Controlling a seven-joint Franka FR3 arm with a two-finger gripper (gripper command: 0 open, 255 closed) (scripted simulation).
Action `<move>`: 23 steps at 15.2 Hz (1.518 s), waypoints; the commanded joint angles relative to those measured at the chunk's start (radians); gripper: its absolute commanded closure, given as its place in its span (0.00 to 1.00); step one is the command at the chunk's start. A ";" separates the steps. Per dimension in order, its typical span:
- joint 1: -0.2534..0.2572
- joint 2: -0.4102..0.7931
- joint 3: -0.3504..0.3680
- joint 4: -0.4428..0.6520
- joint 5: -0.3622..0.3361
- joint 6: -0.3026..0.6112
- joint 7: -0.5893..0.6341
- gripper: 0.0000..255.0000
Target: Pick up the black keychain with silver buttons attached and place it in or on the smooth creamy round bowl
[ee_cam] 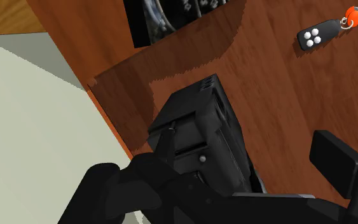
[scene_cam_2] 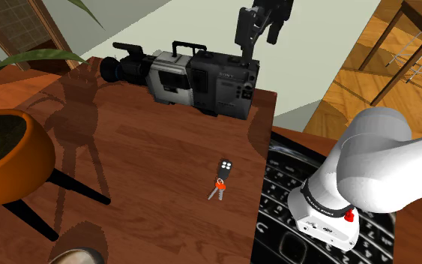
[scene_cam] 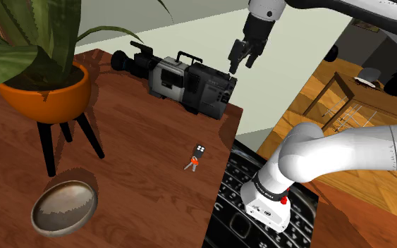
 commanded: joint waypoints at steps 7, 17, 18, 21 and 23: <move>0.022 -0.048 0.059 -0.197 0.071 0.132 0.102 0.00; 0.093 -0.019 0.188 -0.451 0.221 0.400 0.270 0.00; 0.102 -0.005 0.203 -0.470 0.238 0.432 0.287 0.00; 0.131 0.050 0.251 -0.520 0.292 0.535 0.336 0.00; 0.144 0.082 0.273 -0.537 0.315 0.585 0.358 0.00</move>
